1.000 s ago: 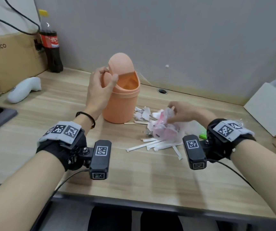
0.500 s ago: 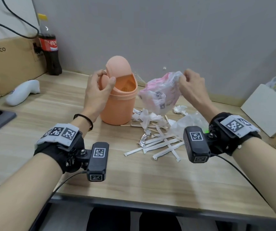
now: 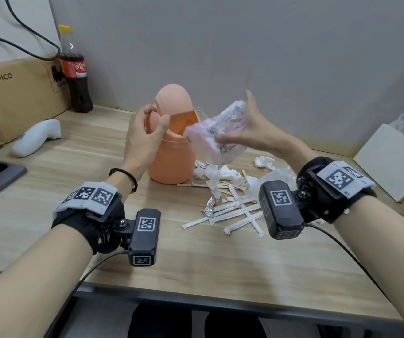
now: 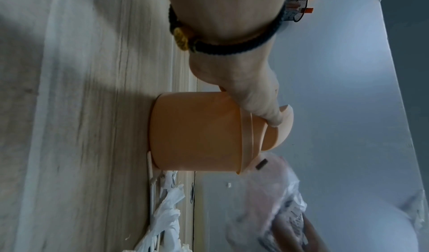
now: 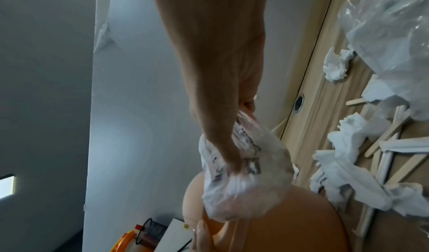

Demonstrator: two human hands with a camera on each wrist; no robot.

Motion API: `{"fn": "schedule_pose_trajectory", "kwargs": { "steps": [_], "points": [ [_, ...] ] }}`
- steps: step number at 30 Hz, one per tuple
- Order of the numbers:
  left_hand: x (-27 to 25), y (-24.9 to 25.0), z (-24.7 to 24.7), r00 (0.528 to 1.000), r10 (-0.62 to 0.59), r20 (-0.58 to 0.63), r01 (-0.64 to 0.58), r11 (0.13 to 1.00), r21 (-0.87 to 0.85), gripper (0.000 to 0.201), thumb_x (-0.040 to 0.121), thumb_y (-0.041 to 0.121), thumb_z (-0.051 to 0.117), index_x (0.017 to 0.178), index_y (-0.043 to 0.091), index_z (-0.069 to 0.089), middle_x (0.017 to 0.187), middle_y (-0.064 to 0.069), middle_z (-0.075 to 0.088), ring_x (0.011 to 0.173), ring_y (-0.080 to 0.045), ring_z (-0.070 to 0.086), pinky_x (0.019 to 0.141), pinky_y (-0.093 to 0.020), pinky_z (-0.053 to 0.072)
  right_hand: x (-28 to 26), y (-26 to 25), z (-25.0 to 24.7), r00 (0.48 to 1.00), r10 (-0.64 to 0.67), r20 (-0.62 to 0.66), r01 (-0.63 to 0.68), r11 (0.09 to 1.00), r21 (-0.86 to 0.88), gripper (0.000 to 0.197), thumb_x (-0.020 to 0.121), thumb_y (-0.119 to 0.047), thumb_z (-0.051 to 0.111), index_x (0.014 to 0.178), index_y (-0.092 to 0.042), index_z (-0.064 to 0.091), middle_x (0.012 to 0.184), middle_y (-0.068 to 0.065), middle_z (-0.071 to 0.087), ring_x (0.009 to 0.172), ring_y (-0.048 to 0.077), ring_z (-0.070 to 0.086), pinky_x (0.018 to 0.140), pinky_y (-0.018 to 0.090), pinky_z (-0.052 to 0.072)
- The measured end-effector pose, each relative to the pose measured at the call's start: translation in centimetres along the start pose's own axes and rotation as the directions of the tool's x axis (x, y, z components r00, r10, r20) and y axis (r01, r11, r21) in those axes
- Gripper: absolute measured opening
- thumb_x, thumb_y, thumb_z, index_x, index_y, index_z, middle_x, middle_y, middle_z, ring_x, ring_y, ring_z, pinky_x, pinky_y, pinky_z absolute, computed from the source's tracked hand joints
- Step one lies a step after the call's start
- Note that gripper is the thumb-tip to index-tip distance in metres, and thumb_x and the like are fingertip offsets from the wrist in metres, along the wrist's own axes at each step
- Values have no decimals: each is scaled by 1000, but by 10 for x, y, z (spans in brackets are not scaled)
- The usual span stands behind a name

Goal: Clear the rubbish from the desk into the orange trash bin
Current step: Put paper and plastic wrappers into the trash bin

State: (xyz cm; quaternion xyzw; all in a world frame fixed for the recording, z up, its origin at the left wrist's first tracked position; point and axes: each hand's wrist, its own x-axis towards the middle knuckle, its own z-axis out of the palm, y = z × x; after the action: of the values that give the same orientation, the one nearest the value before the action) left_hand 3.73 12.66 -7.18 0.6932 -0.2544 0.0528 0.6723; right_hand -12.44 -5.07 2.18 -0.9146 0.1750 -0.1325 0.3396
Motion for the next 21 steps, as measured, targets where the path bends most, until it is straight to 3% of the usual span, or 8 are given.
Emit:
{"fn": "schedule_pose_trajectory", "kwargs": {
  "steps": [2, 4, 6, 10, 12, 15, 18, 21],
  "points": [
    [0, 0, 0, 1000, -2, 1, 2, 1000, 5, 38, 91, 51, 61, 124, 33, 53, 128, 9, 53, 119, -5, 50, 100, -22, 41, 2, 2, -1, 996, -60, -60, 55, 996, -70, 62, 82, -19, 74, 135, -12, 43, 125, 5, 58, 113, 21, 60, 85, 28, 53],
    [0, -1, -1, 1000, -4, 4, 4, 1000, 5, 37, 91, 52, 61, 123, 35, 53, 128, 9, 53, 120, -6, 51, 101, -24, 42, 0, -3, 0, 983, -115, -144, 105, 992, -76, 10, 87, -8, 59, 93, -16, 60, 88, 1, 66, 73, 14, 65, 58, 27, 53],
    [0, 0, -1, 1000, -4, 8, 4, 1000, 6, 36, 90, 54, 60, 121, 37, 52, 127, 9, 53, 120, -7, 51, 101, -25, 42, 1, -4, -1, 971, -127, -203, 109, 989, -99, 14, 83, -1, 50, 75, -12, 54, 74, 2, 60, 61, 15, 54, 55, 33, 46],
    [-1, 0, 0, 1000, -5, 8, 5, 1000, 8, 39, 90, 53, 60, 124, 35, 52, 129, 10, 53, 120, -6, 50, 99, -22, 40, 5, -2, -4, 963, -39, -268, 67, 993, 97, 9, 82, 3, 59, 91, 2, 58, 97, 14, 69, 84, 34, 69, 60, 50, 59],
    [-1, 1, 0, 1000, -5, 6, 4, 1000, 12, 40, 91, 52, 60, 125, 34, 52, 129, 10, 53, 119, -5, 49, 96, -19, 39, 4, -1, -3, 953, -22, -303, 86, 976, 198, 5, 84, 7, 55, 87, 6, 52, 90, 23, 64, 76, 33, 71, 53, 43, 60],
    [-1, 1, 0, 1000, -8, 7, 8, 1000, 13, 42, 92, 51, 60, 128, 31, 52, 129, 10, 52, 118, -4, 49, 94, -16, 39, 2, -1, -1, 929, -49, -367, 94, 990, 105, 14, 83, 8, 39, 84, -5, 45, 78, 9, 52, 62, 19, 56, 44, 28, 48],
    [-2, 3, 0, 1000, -11, 1, 11, 1000, 18, 39, 93, 50, 60, 126, 32, 52, 129, 12, 51, 118, -2, 47, 94, -17, 37, 1, 0, 0, 978, -41, -205, 80, 979, 187, 23, 81, 1, 39, 94, -18, 35, 90, 4, 48, 70, 13, 46, 55, 28, 41],
    [-3, 3, 0, 1000, -17, 0, 17, 1000, 24, 39, 93, 49, 59, 127, 33, 51, 131, 11, 50, 119, -2, 47, 96, -17, 37, 0, -4, 3, 996, 25, -90, 1, 962, 275, 27, 72, -27, 44, 97, -24, 34, 100, 8, 46, 87, 20, 51, 70, 33, 42]
  ]
}}
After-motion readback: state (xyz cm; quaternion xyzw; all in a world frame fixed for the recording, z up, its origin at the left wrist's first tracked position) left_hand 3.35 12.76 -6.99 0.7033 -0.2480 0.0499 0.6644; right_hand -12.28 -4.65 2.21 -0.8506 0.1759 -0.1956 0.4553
